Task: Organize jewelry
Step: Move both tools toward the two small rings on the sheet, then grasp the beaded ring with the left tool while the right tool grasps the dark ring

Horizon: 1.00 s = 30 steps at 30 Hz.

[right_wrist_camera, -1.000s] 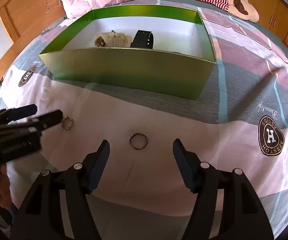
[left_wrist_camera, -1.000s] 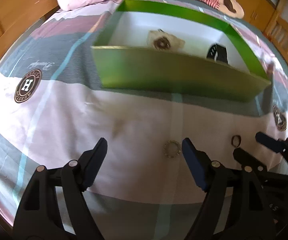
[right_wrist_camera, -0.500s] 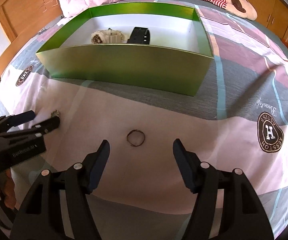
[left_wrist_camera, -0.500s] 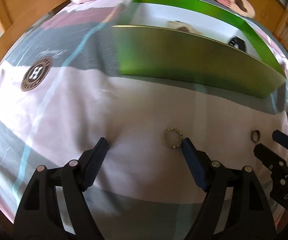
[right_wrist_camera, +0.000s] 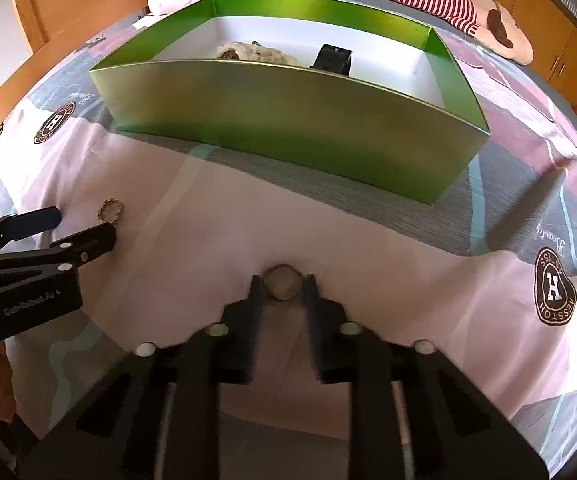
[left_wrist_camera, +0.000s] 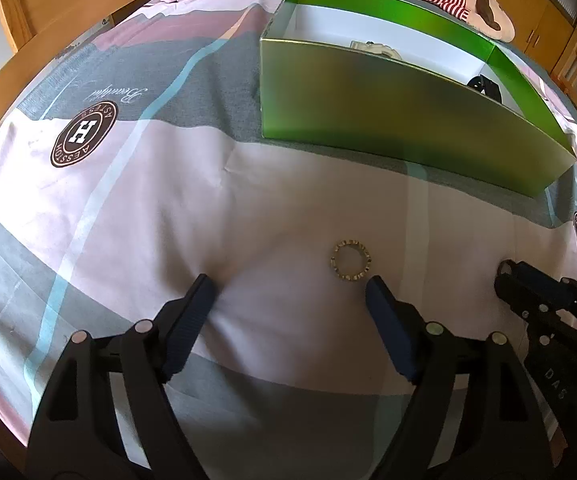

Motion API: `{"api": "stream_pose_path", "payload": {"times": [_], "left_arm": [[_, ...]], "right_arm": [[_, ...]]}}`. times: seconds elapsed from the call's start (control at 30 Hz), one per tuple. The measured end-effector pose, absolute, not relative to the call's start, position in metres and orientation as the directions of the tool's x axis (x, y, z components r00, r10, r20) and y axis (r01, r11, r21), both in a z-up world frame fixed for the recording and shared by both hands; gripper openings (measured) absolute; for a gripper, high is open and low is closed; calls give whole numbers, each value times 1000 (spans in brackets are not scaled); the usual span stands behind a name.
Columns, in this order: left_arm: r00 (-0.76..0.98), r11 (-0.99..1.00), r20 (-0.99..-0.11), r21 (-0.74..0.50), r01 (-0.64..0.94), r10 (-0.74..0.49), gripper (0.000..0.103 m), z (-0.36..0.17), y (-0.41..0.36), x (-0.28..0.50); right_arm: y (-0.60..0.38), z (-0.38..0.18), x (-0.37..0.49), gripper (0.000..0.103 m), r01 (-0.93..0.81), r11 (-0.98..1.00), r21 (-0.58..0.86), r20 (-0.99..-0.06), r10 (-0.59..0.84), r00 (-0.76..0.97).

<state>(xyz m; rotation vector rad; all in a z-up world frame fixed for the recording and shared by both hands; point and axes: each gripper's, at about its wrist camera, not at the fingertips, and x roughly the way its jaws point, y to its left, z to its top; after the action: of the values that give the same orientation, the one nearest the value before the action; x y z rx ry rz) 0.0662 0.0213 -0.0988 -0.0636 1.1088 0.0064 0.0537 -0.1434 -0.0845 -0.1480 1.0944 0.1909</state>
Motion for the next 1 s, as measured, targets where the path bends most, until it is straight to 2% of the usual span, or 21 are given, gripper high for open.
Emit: {"api": "stream_pose_path", "payload": {"times": [0.3, 0.47, 0.5, 0.53, 0.57, 0.6, 0.63, 0.7, 0.9, 1.0], "left_arm": [[453, 994, -888, -102, -28, -78, 83, -91, 18, 62], [458, 999, -889, -3, 40, -21, 84, -100, -7, 65], [467, 999, -884, 2, 45, -20, 78, -99, -8, 64], [482, 999, -876, -10, 45, -30, 61, -98, -6, 62], [490, 999, -871, -20, 38, -36, 50, -95, -2, 62], [492, 999, -870, -29, 32, -41, 26, -93, 2, 61], [491, 999, -870, -43, 21, -48, 9, -92, 8, 62], [487, 997, -871, -80, 3, -71, 5, -90, 21, 61], [490, 983, -867, -159, -93, -94, 5, -87, 63, 49], [512, 981, -852, -179, -79, -114, 5, -81, 70, 43]], "right_arm": [[-140, -85, 47, 20, -246, 969, -18, -897, 93, 432], [-142, -85, 47, 20, -236, 972, -12, -898, 93, 430], [-142, -85, 47, 20, -236, 972, -13, -898, 92, 429], [-142, -85, 47, 20, -236, 972, -12, -899, 93, 429], [-143, -85, 47, 20, -236, 972, -10, -899, 94, 428], [-143, -85, 46, 20, -236, 972, -9, -899, 96, 427], [-144, -85, 47, 20, -235, 972, -7, -899, 97, 426], [-144, -85, 47, 20, -233, 972, -7, -899, 96, 426], [-147, -85, 46, 20, -227, 974, 5, -900, 104, 424], [-148, -85, 46, 20, -228, 974, 5, -900, 104, 424]]}}
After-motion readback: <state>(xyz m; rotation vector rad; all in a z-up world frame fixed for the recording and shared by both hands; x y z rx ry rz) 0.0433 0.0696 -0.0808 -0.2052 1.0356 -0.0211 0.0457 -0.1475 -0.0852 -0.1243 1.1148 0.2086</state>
